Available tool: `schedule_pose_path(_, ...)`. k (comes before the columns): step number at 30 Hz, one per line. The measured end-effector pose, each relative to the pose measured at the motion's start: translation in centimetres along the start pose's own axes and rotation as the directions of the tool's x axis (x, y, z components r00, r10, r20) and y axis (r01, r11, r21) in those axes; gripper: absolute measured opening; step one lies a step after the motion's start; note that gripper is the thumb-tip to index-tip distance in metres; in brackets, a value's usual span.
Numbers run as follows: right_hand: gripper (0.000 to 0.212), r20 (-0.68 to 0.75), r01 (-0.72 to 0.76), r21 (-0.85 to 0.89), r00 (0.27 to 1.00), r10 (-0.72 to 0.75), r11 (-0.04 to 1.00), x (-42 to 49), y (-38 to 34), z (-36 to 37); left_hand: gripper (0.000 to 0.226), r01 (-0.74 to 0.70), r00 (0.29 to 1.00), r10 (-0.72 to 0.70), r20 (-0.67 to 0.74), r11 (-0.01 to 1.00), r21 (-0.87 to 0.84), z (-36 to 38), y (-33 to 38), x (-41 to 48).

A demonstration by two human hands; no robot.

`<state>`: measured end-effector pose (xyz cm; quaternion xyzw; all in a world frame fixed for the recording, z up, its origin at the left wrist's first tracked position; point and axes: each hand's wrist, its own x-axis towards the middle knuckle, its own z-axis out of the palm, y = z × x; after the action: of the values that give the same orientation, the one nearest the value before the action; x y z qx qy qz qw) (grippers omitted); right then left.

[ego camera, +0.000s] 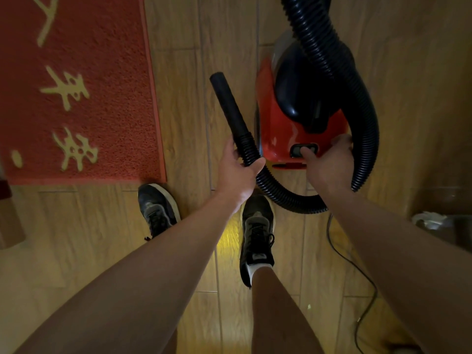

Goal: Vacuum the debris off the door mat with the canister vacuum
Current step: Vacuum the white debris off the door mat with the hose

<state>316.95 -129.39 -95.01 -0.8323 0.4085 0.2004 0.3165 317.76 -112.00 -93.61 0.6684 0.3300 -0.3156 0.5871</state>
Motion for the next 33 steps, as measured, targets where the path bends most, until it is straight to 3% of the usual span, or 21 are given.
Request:
schedule_pose_path(8,0.072,0.012,-0.017,-0.022,1.000,0.018,1.000,0.0,-0.5,-0.4,0.069,0.027,0.999,-0.027,0.029,1.000,0.001,0.6,-0.6,0.0)
schedule_pose_path(15,0.060,0.012,-0.006,-0.020,1.000,0.006,1.000,-0.6,-0.3,-0.4,0.071,0.022,0.999,-0.023,0.028,0.999,0.033,0.3,-0.4,-0.2)
schedule_pose_path(23,0.073,0.045,0.005,0.022,0.999,-0.006,1.000,-1.6,-0.3,-0.4,0.067,-0.010,0.999,0.008,0.047,1.000,0.030,0.0,0.2,-0.5)
schedule_pose_path(33,0.069,0.121,0.158,-0.039,0.981,-0.152,0.987,-5.2,-2.2,0.2,0.068,-0.001,1.000,0.000,0.018,0.999,0.052,-2.3,0.6,-0.8)
